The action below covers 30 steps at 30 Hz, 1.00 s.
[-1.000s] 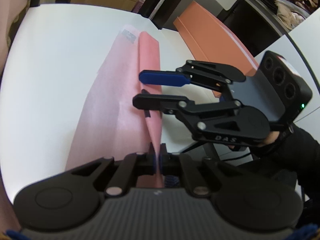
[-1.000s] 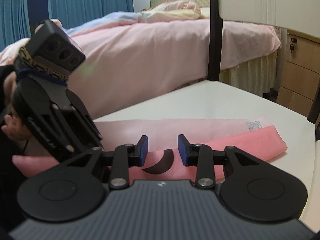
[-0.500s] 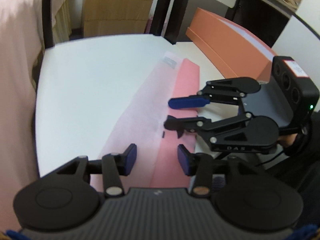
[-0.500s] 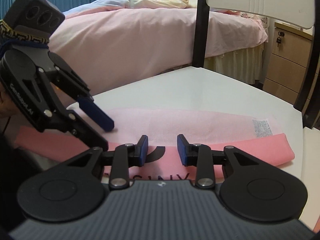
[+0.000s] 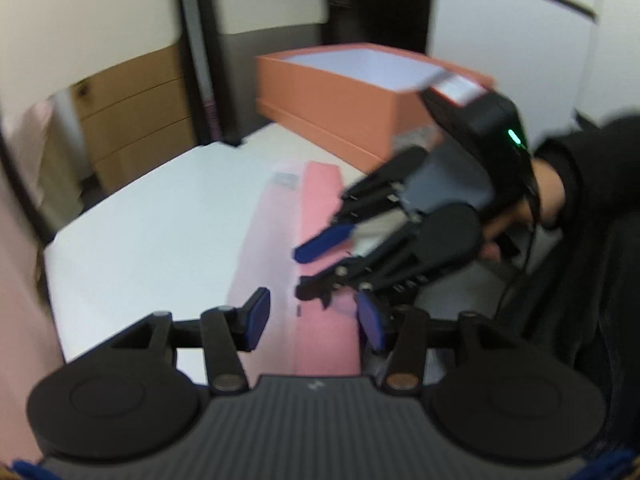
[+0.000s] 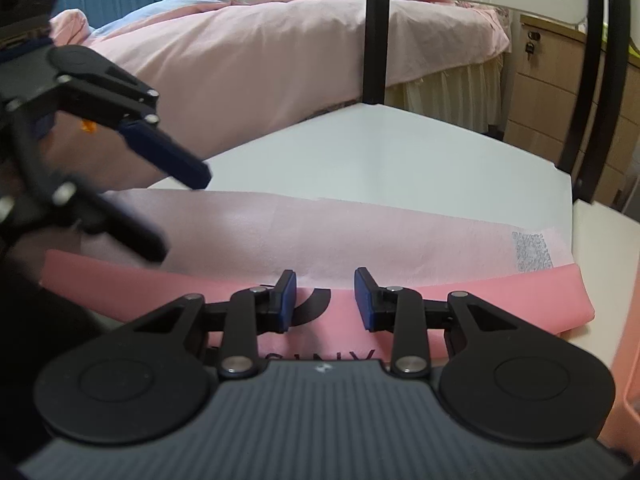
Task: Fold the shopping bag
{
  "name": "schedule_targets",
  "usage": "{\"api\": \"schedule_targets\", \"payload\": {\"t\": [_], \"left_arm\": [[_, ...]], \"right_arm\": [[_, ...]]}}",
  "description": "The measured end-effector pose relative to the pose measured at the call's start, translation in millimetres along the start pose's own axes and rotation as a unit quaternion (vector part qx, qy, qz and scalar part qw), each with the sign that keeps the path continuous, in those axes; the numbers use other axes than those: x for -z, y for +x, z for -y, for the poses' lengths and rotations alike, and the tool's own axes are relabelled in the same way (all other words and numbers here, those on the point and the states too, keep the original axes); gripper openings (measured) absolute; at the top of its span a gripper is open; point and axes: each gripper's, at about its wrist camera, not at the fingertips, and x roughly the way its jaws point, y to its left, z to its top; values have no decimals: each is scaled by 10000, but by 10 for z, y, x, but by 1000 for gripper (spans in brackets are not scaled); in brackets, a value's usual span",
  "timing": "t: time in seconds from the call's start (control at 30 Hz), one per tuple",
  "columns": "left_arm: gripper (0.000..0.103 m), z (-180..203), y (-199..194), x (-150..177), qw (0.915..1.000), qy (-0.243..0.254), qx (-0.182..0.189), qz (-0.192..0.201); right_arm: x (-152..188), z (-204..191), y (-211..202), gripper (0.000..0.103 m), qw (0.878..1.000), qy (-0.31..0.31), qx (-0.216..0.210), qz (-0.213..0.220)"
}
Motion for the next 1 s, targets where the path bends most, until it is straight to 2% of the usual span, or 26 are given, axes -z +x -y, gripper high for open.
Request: {"api": "schedule_targets", "payload": {"t": [0.07, 0.17, 0.3, 0.43, 0.5, 0.6, 0.67, 0.8, 1.0], "left_arm": [[52, 146, 83, -16, 9996, 223, 5, -156], [52, 334, 248, -3, 9978, 474, -184, -436], [52, 572, 495, 55, 9894, 943, -739, -821], [53, 751, 606, 98, 9808, 1371, -1101, -843], [53, 847, 669, 123, 9734, 1645, -1313, -901], [53, 982, 773, 205, 9556, 2176, -1715, -1008], [50, 1007, 784, 240, 9504, 2235, -1911, -1011], [41, 883, 804, 250, 9578, 1887, -1832, -1160], [24, 636, 710, 128, 9770, 1025, -1516, -1092]], "right_arm": [[11, 6, -38, 34, 9999, 96, -3, -59], [-7, 71, -54, 34, 9991, 404, -79, -131], [-26, 133, -46, 34, 9978, 619, -175, -162], [-44, 177, -31, 34, 9968, 743, -253, -180], [-56, 193, -22, 34, 9963, 789, -282, -193], [-61, 203, -11, 34, 9960, 810, -325, -216], [-66, 211, -5, 34, 9958, 821, -345, -227], [-69, 220, 2, 34, 9957, 817, -365, -228], [-61, 236, 7, 34, 9958, 824, -348, -174]]}}
